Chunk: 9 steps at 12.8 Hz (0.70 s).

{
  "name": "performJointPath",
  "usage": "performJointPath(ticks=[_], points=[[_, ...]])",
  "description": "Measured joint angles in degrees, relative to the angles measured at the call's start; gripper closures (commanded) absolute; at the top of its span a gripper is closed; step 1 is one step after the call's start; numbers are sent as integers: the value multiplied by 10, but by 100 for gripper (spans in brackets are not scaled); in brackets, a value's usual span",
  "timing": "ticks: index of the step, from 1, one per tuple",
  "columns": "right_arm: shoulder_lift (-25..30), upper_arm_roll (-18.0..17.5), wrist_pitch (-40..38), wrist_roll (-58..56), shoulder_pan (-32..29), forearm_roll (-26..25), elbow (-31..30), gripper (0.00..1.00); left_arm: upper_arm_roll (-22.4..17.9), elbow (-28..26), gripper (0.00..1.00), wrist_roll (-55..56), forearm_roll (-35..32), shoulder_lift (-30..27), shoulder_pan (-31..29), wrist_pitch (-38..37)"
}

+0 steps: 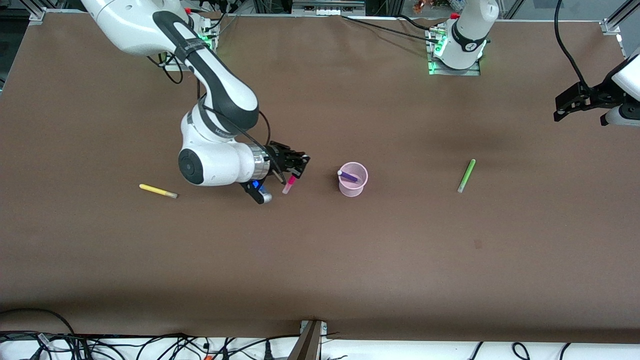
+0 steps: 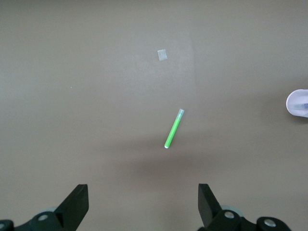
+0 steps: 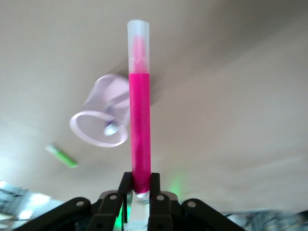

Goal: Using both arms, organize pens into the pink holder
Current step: 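Carry the pink marker over the pink holder with the right gripper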

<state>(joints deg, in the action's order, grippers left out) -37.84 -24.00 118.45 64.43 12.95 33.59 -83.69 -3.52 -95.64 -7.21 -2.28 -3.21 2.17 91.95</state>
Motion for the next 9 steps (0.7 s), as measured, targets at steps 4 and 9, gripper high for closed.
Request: performJointPath(ticks=[4,9], points=[[-2,-1,148,159,72,63,3,90,0,17,0,0,0,11,1,4],[-16,-1,254,282,141,83,33,90,1,21,0,0,0,15,1,4]])
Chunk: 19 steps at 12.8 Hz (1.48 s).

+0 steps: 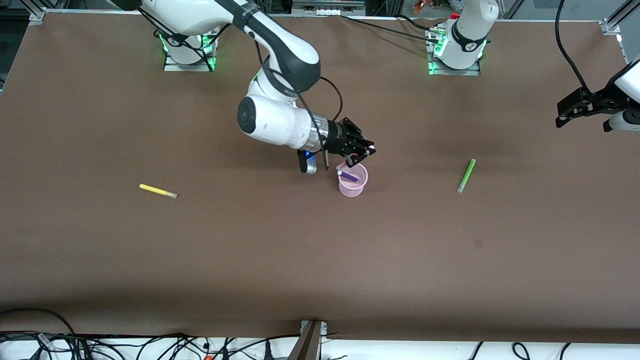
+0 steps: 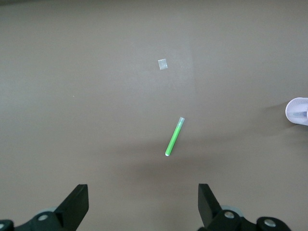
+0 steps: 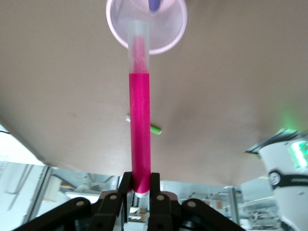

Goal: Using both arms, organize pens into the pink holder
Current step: 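Carry the pink marker over the pink holder with the right gripper, then lower the pink marker into the holder and open the right gripper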

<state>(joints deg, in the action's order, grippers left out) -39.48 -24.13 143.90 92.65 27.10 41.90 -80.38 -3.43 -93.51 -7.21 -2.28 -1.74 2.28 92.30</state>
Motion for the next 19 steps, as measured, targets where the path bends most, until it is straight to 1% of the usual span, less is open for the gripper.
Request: performJointPath(ticks=[2,4,8,11,15,16,19], points=[[-12,0,35,5,13,13,1,90,0,0,0,0,0,0,0,0],[-28,0,63,5,22,39,2,90,0,0,0,0,0,0,0,0],[-44,0,86,6,32,81,3,87,1,0,0,0,0,0,1,0],[-57,0,92,6,35,85,7,86,1,0,0,0,0,0,1,0],[-80,1,101,5,42,85,27,84,2,1,0,0,0,0,3,0],[-84,1,101,5,43,85,32,83,2,1,0,0,0,0,3,0],[-89,3,101,2,43,85,40,82,2,1,0,0,0,0,3,0]])
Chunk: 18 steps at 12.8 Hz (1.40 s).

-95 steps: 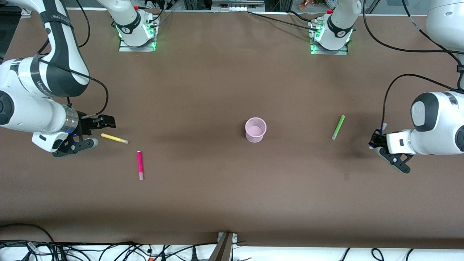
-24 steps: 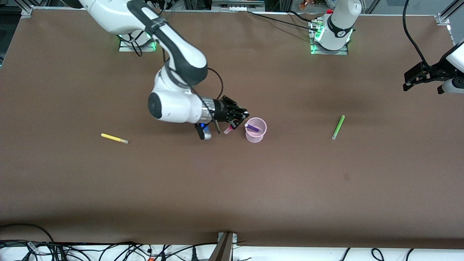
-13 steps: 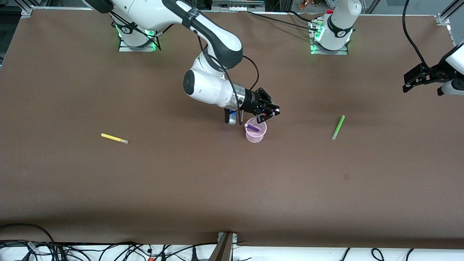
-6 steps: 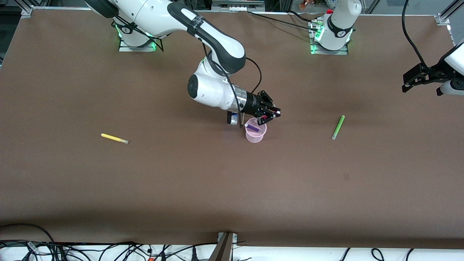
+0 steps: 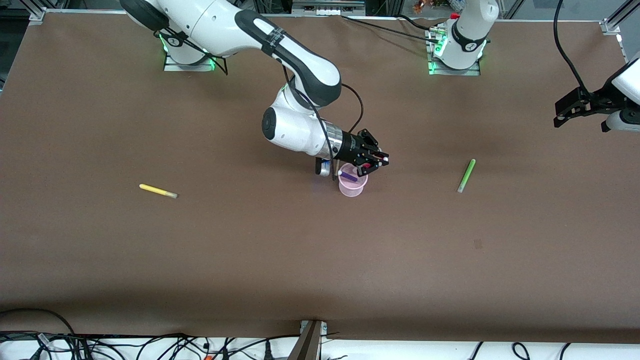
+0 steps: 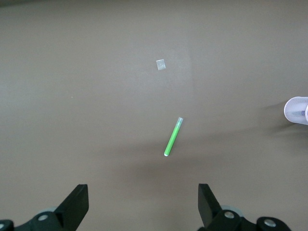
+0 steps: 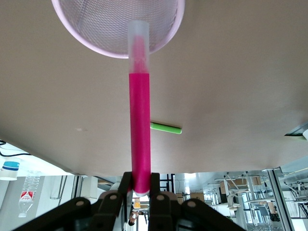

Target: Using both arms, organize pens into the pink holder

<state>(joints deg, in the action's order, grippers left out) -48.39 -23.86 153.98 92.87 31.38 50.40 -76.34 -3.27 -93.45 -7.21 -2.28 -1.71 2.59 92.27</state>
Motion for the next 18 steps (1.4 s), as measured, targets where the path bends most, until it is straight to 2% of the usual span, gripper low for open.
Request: performJointPath(ticks=[4,6,9,11,13,14,16,17,18], points=[[-9,2,0,-15,0,0,0,82,0,0,0,0,0,0,0,0],[-16,2,1,-21,0,0,5,78,0,0,0,0,0,0,0,0],[-21,5,1,-30,-1,0,13,63,0,0,0,0,0,0,0,0],[-21,7,1,-35,-1,0,14,59,0,0,0,0,0,0,0,0],[-21,7,2,-36,-1,0,14,38,0,0,0,0,0,0,0,0],[-21,7,2,-36,-2,0,15,31,0,0,0,0,0,0,0,0],[-21,7,1,-36,-3,0,21,6,0,0,0,0,0,0,0,0],[-21,8,-3,-39,-6,-6,26,1,0,0,0,0,0,0,0,0],[-21,8,-19,-41,-13,-23,33,1,0,0,0,0,0,0,0,0]])
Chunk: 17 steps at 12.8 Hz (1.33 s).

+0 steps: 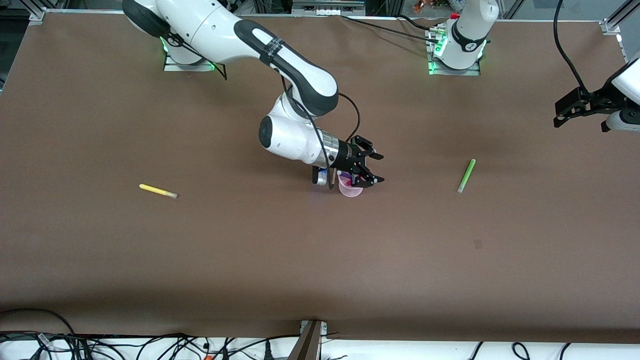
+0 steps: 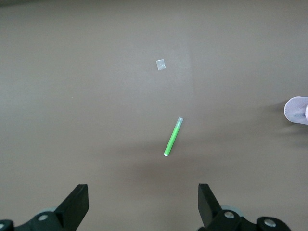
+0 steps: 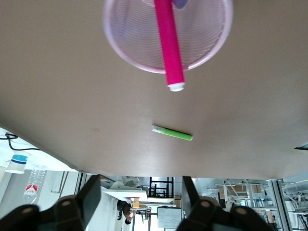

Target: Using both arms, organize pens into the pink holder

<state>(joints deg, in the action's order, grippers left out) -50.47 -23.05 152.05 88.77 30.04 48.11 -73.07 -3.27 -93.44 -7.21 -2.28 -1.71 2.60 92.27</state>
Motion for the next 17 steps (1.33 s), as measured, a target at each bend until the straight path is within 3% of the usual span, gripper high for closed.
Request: performJointPath(ticks=[3,10,17], points=[[12,0,-69,-35,-33,-59,15,0,0,0,0,0,0,0,0,0],[84,9,-233,-246,-124,-111,19,0,0,0,0,0,0,0,0,0],[209,105,-468,-468,-139,-236,5,0,0,1,0,0,0,1,0,-2]])
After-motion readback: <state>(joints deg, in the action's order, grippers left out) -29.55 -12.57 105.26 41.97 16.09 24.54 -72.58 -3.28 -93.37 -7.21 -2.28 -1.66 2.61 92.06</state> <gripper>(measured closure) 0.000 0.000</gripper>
